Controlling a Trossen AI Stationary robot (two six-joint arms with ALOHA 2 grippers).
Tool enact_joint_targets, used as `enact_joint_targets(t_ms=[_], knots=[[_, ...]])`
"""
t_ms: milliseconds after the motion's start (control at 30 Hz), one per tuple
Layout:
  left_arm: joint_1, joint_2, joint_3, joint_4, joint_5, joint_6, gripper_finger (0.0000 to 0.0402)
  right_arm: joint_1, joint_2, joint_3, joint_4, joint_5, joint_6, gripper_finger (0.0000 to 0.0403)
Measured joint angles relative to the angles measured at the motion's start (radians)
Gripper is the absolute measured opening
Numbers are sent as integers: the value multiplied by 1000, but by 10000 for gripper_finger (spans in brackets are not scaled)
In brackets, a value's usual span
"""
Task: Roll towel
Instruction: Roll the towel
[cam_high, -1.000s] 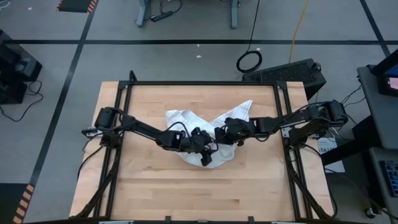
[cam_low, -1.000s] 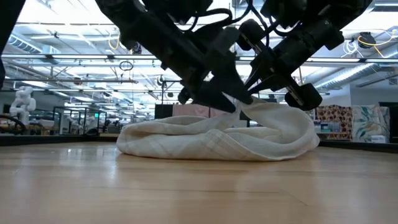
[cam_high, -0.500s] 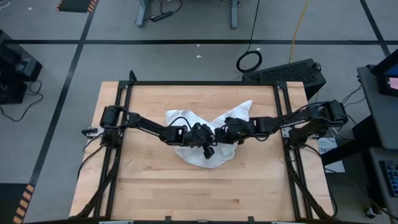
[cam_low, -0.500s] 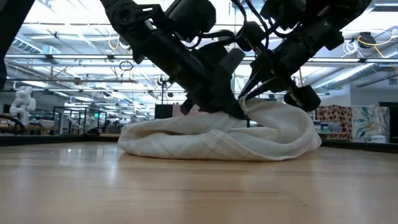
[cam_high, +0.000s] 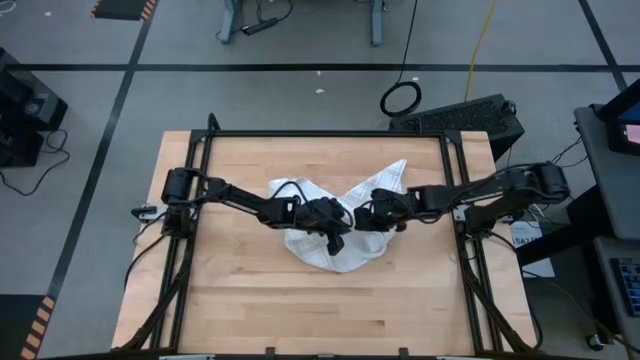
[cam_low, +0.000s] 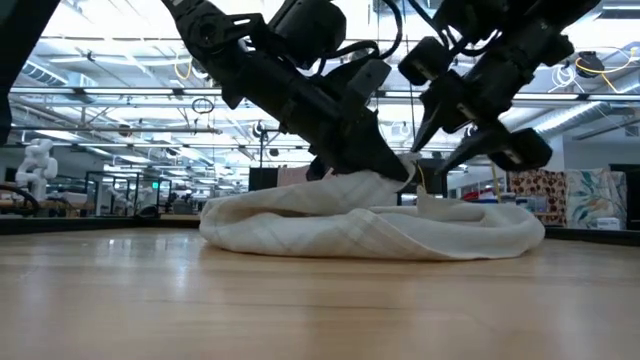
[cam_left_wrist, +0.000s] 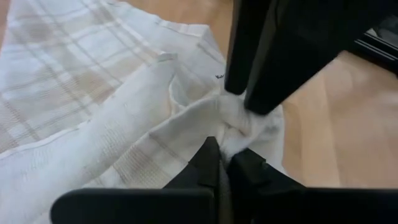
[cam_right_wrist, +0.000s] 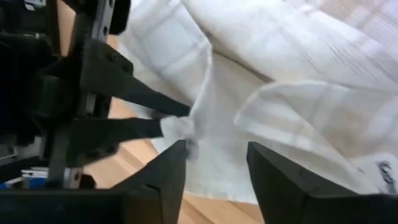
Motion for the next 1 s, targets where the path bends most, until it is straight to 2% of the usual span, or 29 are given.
enact_joint_targets(t_ms=[133, 267, 433, 600, 867, 1000], knots=[[0, 8, 1, -6, 7, 2, 18, 29, -14, 0, -48, 3, -13, 183], [11, 9, 1, -41, 10, 5, 18, 93, -13, 0, -86, 95, 11, 192], [54, -54, 0, -178, 12, 1, 19, 178, -13, 0, -61, 336, 12, 194], [77, -125, 1, -297, 28, 86, 19, 254, 7, 0, -29, 549, -140, 194], [69, -163, 0, -387, 33, 101, 19, 331, 130, 0, 37, 633, -237, 194], [40, -169, 2, -382, 35, 100, 19, 339, 191, 0, 81, 712, -295, 194]])
